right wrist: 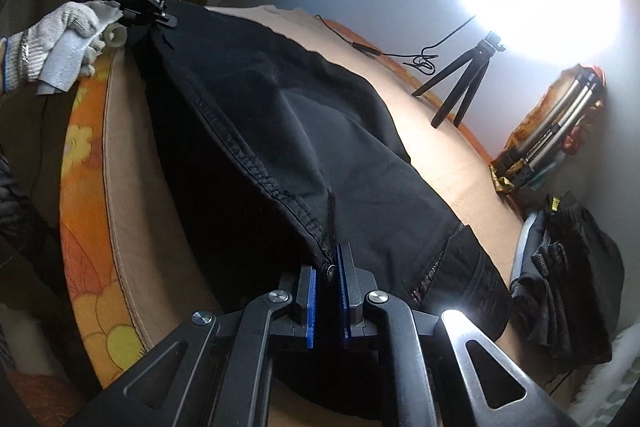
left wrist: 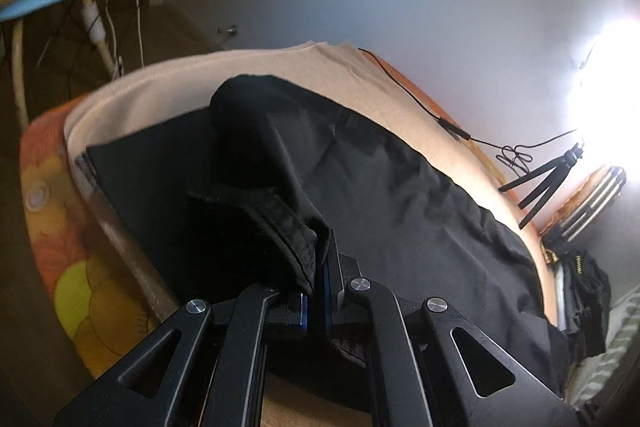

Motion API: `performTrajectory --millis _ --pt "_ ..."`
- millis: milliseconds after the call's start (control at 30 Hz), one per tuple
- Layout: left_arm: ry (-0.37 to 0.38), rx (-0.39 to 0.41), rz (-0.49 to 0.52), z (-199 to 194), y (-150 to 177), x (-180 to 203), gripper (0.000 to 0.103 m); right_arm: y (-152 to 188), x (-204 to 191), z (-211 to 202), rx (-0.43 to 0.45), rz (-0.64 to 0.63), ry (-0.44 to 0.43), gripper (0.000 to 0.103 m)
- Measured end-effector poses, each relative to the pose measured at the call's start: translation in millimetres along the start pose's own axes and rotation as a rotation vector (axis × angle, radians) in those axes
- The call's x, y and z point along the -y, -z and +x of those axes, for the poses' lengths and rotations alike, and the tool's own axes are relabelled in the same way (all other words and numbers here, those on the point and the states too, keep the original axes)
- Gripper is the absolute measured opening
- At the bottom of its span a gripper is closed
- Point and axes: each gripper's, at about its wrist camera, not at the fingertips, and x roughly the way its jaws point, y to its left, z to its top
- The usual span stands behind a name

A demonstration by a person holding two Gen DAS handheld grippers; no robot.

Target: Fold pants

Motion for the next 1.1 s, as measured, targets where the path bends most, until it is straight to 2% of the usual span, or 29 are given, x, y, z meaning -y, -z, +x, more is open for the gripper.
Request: performTrajectory --millis 100,167,200,300,433,533,733,933,1000,1100 --pt "0.029 0.018 -0.045 0 -2 -6 0.014 2 -2 3 -0.012 -0.011 0.005 0.007" --pt "0.042 0.03 -0.077 -2 -6 -13 0.027 3 -4 4 -0.016 -0.02 0.009 0.007" --pt "0.039 0.042 -0.094 -3 -8 -16 0.03 4 -5 4 -0.016 -0.022 0.01 0.007" --pt "0.034 0.07 -0.145 -10 -18 -29 0.031 5 -5 4 -0.019 -0.015 0.003 0.007" --pt "-0.017 0.108 -0.173 -17 -31 -42 0.031 3 -3 3 -0.016 -0.001 -0.003 0.007" --pt "-0.047 0.134 -0.138 -21 -39 -42 0.03 2 -2 3 -0.015 0.002 -0.001 0.007" --pt "-0.203 0.074 -0.027 -12 -38 -38 0.03 0 -6 8 -0.03 -0.001 -0.002 0.007" --pt "-0.343 0.093 0.054 -26 -48 -31 0.031 2 -10 9 -0.044 -0.022 -0.002 0.007" --pt "-0.347 0.115 0.066 -37 -54 -28 0.031 4 -11 10 -0.054 -0.024 -0.012 0.007" --pt "-0.297 0.129 0.095 -49 -59 -14 0.031 6 -15 10 -0.065 -0.03 -0.023 0.008"
